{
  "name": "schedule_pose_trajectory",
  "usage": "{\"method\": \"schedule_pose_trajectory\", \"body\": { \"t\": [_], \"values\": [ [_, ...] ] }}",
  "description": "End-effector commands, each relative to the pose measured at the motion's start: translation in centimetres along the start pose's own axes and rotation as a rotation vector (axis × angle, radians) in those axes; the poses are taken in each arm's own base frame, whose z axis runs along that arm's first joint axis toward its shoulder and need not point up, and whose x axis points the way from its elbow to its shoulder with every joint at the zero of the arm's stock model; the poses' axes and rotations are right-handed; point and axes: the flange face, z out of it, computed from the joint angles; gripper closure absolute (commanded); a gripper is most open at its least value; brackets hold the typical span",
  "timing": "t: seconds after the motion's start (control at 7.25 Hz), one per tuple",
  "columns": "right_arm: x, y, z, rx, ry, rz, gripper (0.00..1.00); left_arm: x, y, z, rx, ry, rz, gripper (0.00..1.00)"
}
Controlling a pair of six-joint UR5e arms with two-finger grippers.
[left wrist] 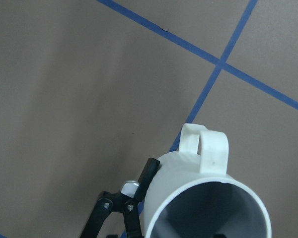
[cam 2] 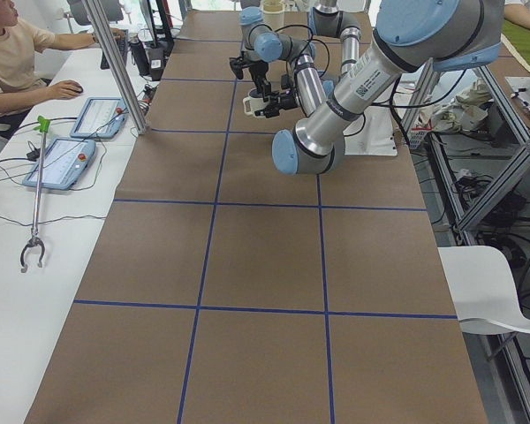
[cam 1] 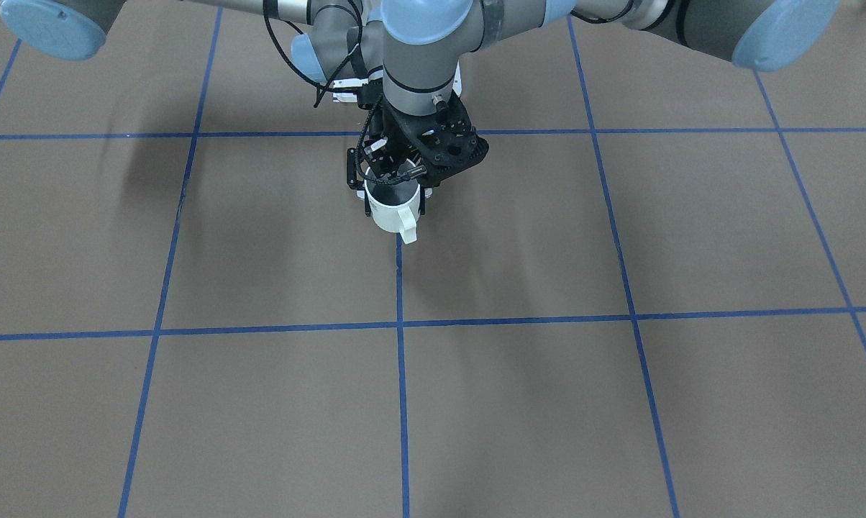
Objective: Left arm hands cup to right arm to dump lemon
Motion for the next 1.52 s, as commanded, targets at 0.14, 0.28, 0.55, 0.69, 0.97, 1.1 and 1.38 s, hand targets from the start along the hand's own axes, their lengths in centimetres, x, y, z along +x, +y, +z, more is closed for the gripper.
{"method": "schedule_pose_trajectory", "body": {
  "t": [0.14,0.28,0.55,0.69,0.97,1.1,1.38],
  "values": [
    [0.20,-0.05,0.10,0.001,-0.001,0.005,0.78,-0.04,-0.14,0.15,0.005,-0.003,-0.002,0.59],
    [0.36,0.07,0.14,0.000,0.000,0.002,0.77,-0.03,-0.18,0.21,0.005,-0.004,-0.003,0.59],
    [0.38,-0.20,0.25,0.003,0.001,0.007,0.77,-0.03,-0.22,0.28,0.005,-0.006,-0.004,0.59],
    [0.38,-0.21,0.26,0.003,0.001,0.007,0.77,-0.08,-0.26,0.35,0.005,-0.007,-0.004,0.59],
    [0.35,-0.34,0.20,0.003,0.000,0.011,0.77,-0.13,-0.22,0.49,0.004,-0.009,-0.004,0.60],
    [0.35,-0.33,0.20,0.002,-0.001,0.011,0.77,-0.13,-0.21,0.49,0.002,-0.009,-0.004,0.69],
    [0.37,-0.46,0.26,0.004,0.001,0.009,0.71,-0.14,-0.16,0.43,0.001,-0.008,-0.003,1.00]
  ]
}}
